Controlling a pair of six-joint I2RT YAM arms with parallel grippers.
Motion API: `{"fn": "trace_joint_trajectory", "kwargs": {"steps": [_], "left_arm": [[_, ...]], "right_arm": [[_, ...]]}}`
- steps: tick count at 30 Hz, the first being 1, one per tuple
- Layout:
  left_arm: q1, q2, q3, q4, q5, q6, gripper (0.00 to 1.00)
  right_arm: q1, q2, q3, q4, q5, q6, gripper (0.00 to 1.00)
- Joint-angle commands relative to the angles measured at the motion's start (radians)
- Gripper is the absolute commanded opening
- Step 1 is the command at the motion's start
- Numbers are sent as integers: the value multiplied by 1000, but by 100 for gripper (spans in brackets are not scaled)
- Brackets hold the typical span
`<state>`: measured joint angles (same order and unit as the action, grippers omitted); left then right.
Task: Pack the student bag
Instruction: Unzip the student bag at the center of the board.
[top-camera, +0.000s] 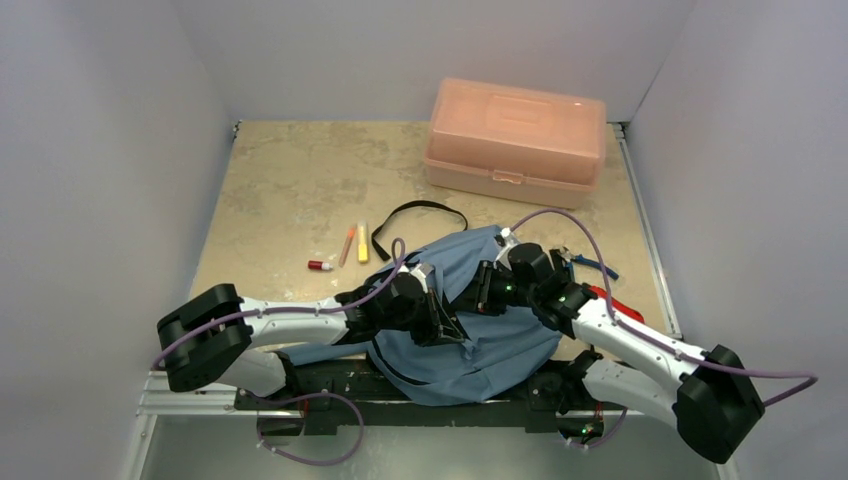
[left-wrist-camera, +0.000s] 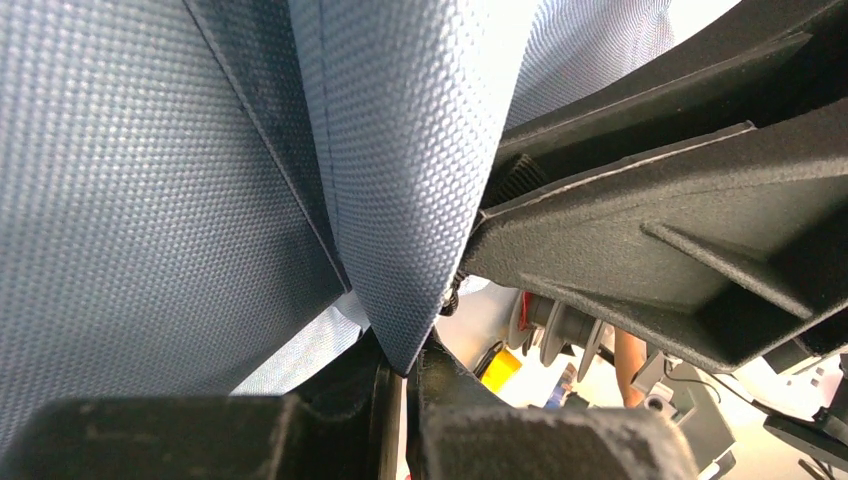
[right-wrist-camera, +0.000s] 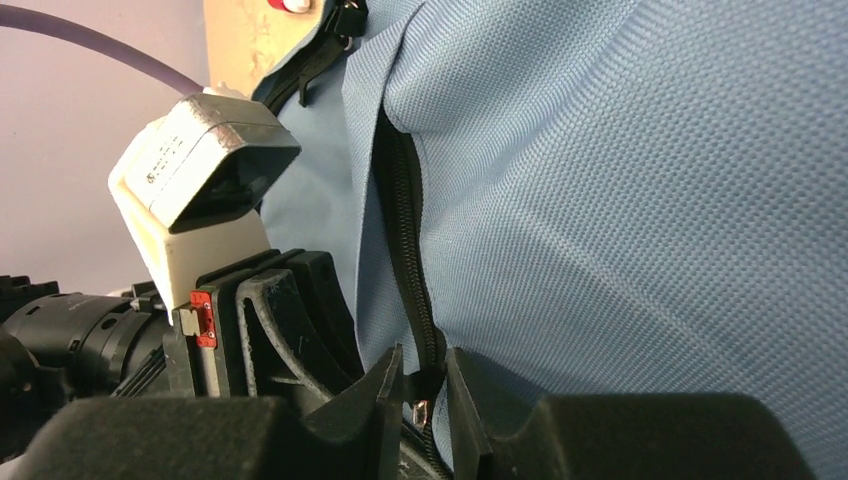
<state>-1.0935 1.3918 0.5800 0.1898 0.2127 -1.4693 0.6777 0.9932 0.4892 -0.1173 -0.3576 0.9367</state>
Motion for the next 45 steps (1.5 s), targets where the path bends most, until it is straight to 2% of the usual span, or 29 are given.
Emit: {"fn": "trace_joint_trajectory", "kwargs": {"steps": [1, 4, 6, 9, 12, 16, 20, 25, 27, 31, 32, 34, 36, 38, 45], "left_arm": [[6, 11, 39, -19, -12, 34, 0], [6, 11, 37, -19, -13, 33, 0], [6, 9, 35, -23, -16, 32, 0], [6, 7, 32, -37, -19, 25, 0], [6, 0, 20, -40, -26, 11, 0], [6, -2, 22, -43, -27, 12, 0], [6, -4, 26, -42, -30, 23, 0], [4, -4, 27, -36, -33, 27, 0], [4, -5, 27, -35, -33, 33, 0], [4, -17, 54, -38, -30, 83, 0], [4, -25, 71, -58, -37, 109, 0], [4, -49, 96, -97, -58, 150, 0], [6, -58, 111, -105, -62, 174, 0], [9, -55, 125, -110, -52, 192, 0], [44, -82, 128, -118, -29, 234, 0]], "right_arm": [[-2, 3, -19, 93, -30, 27, 20], [-2, 29, -28, 185, -96, 60, 0], [-4, 35, -58, 314, -144, 137, 0], [-47, 10, -92, 518, -131, 244, 0], [-113, 33, -20, 582, -104, 250, 0], [-204, 160, 87, 653, -100, 256, 0], [-248, 390, 170, 798, -133, 242, 0], [-251, 515, 335, 645, -78, 1, 0], [-251, 515, 399, 487, -25, -131, 0], [-241, 547, 576, 49, 18, -416, 0], [-233, 545, 610, -62, 60, -480, 7], [-207, 508, 634, -247, 198, -554, 29], [-154, 419, 601, -343, 348, -584, 44], [-92, 331, 559, -392, 421, -585, 55], [50, 266, 556, -590, 479, -567, 58]]}}
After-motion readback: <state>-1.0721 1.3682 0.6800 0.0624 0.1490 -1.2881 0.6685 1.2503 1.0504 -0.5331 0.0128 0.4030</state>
